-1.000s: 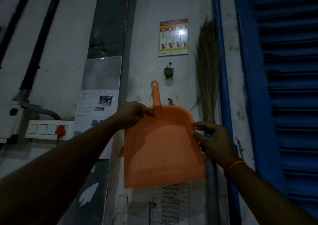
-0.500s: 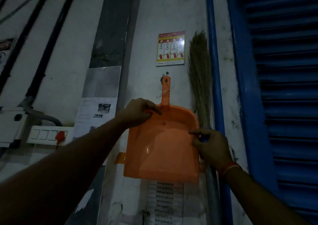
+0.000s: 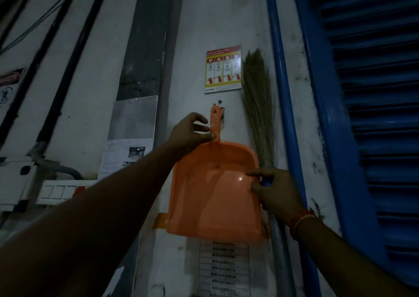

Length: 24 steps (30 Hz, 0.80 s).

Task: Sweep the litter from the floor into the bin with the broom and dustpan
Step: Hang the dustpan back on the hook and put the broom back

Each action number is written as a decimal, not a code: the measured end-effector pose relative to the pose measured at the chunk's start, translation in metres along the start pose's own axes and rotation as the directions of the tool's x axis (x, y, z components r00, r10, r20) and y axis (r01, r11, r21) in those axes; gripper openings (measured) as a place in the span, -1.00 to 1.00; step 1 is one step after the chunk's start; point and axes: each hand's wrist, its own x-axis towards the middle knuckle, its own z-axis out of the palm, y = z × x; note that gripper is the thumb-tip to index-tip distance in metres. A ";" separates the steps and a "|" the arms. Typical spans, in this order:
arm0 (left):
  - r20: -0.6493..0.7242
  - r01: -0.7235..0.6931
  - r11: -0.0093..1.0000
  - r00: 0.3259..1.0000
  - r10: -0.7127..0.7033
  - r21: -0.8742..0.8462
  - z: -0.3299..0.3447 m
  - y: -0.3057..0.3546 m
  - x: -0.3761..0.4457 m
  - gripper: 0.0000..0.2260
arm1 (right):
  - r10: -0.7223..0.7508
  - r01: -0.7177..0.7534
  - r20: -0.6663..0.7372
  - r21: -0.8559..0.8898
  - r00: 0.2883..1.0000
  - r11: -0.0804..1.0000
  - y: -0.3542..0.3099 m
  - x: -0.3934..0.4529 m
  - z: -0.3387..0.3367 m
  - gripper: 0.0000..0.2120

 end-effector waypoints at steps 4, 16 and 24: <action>0.076 -0.006 0.998 0.997 0.001 0.062 0.008 -0.007 0.012 -0.59 | -0.008 0.008 -0.011 -0.025 1.000 1.000 0.007 0.006 0.002 -0.71; -0.137 -0.038 0.923 0.990 -0.016 -0.383 0.009 -0.001 0.062 -0.80 | -0.081 0.078 -0.043 -0.058 0.996 0.995 0.035 0.028 -0.013 -0.68; -0.157 -0.083 0.843 0.988 -0.002 -0.532 0.016 -0.005 0.096 -0.78 | -0.118 0.117 -0.036 -0.030 0.992 0.993 0.047 0.041 -0.004 -0.65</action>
